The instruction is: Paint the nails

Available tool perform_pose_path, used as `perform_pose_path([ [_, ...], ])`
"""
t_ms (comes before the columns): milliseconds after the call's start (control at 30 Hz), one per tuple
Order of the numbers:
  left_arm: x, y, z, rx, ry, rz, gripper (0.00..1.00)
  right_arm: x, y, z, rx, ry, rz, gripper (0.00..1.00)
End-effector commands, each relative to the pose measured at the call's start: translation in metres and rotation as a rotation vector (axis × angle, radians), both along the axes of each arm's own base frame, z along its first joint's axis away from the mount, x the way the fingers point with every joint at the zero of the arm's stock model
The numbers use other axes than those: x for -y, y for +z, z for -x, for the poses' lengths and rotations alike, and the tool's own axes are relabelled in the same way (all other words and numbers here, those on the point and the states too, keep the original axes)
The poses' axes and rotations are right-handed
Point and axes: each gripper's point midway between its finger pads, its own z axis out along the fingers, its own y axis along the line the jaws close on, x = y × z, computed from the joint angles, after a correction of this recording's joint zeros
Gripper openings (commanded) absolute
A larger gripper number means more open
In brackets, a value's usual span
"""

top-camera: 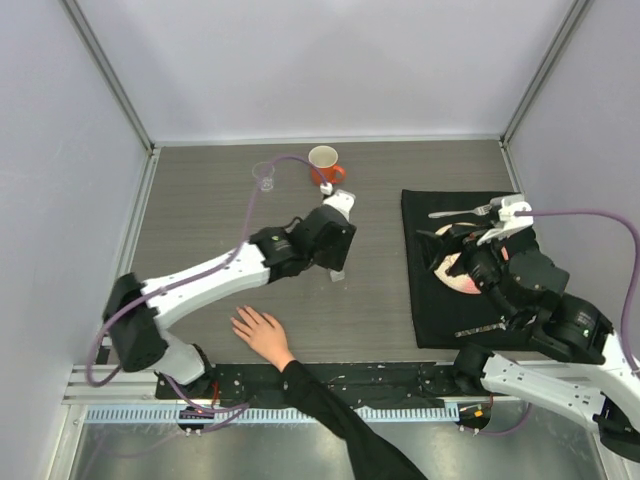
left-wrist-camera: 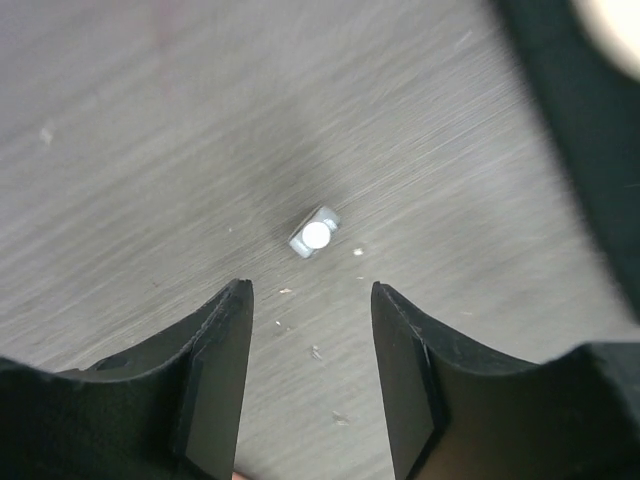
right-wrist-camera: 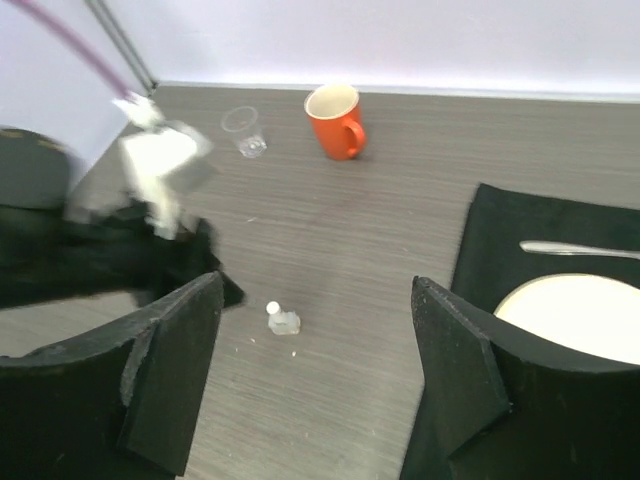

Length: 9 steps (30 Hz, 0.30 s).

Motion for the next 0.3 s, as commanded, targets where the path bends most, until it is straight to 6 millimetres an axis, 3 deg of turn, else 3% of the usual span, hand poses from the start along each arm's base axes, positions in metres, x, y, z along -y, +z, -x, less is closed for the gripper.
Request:
perform_pose_path([
  [0, -0.013, 0.128, 0.015, 0.144, -0.063, 0.217, 0.56, 0.031, 0.039, 0.001, -0.011, -0.126, -0.033, 0.83],
  [67, -0.027, 0.186, 0.030, 0.218, -0.102, 0.318, 0.69, 0.034, 0.056, 0.006, 0.008, -0.110, -0.055, 0.87],
  [100, -0.035, 0.203, 0.034, 0.248, -0.114, 0.328, 0.80, 0.036, 0.063, 0.008, 0.018, -0.105, -0.073, 0.89],
  [233, -0.084, 0.312, 0.066, 0.421, -0.140, 0.481, 0.87, 0.038, 0.102, 0.019, 0.073, -0.056, -0.177, 0.94],
  [267, -0.093, 0.329, 0.072, 0.453, -0.145, 0.511, 0.88, 0.036, 0.120, 0.026, 0.094, -0.009, -0.211, 0.99],
])
